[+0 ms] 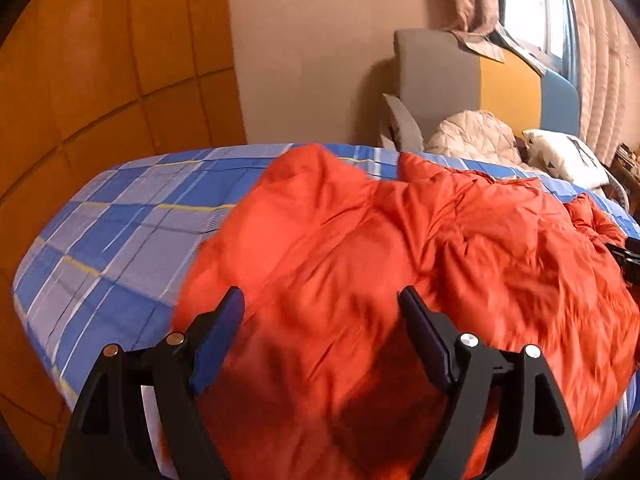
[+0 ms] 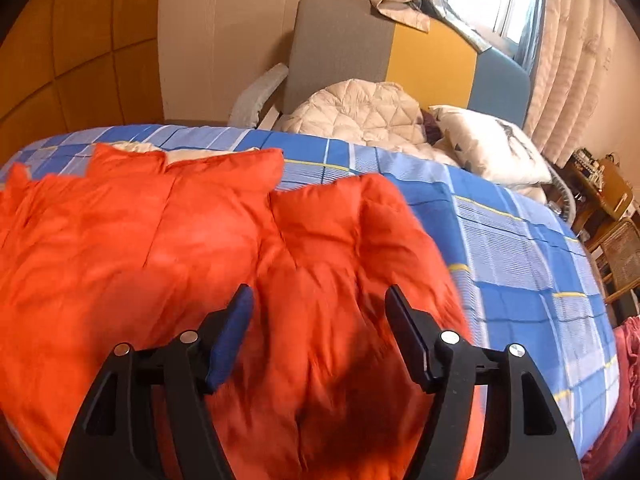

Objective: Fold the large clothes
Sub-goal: 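Move both open tools to the edge of the folded jacket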

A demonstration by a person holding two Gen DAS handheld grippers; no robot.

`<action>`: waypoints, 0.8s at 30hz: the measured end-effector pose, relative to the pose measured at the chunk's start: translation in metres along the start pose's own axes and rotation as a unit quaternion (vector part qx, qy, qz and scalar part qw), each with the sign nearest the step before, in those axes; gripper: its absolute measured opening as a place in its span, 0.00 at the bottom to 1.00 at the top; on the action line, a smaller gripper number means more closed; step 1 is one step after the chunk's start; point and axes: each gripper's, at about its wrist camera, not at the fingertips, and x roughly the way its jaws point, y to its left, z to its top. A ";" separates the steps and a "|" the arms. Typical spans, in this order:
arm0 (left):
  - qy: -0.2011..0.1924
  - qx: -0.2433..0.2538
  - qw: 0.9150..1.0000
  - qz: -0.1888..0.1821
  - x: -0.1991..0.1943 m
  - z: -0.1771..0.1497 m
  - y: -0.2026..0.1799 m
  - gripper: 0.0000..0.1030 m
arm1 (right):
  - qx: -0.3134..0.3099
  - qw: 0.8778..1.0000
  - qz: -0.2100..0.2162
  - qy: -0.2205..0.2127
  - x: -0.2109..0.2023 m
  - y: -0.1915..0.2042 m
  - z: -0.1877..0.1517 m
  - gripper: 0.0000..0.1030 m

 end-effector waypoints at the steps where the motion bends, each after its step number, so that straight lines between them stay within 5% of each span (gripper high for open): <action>1: 0.000 -0.002 1.000 0.002 -0.003 -0.003 0.003 0.77 | 0.003 1.000 0.000 0.000 -0.002 -0.002 -0.002 0.66; 9: 0.026 0.022 0.998 0.043 0.008 -0.021 0.019 0.78 | -0.009 1.000 -0.023 0.014 0.015 -0.009 -0.023 0.69; 16: 0.059 -0.006 0.998 0.030 0.021 -0.022 0.034 0.78 | -0.003 0.999 -0.029 0.027 0.027 -0.006 -0.024 0.70; 20: 0.064 -0.056 0.996 0.012 0.007 -0.030 0.048 0.84 | 0.012 0.999 -0.027 0.023 0.011 -0.007 -0.026 0.70; 24: 0.072 -0.147 0.986 -0.037 -0.009 -0.049 0.070 0.84 | 0.027 0.999 -0.013 0.013 -0.010 -0.004 -0.028 0.70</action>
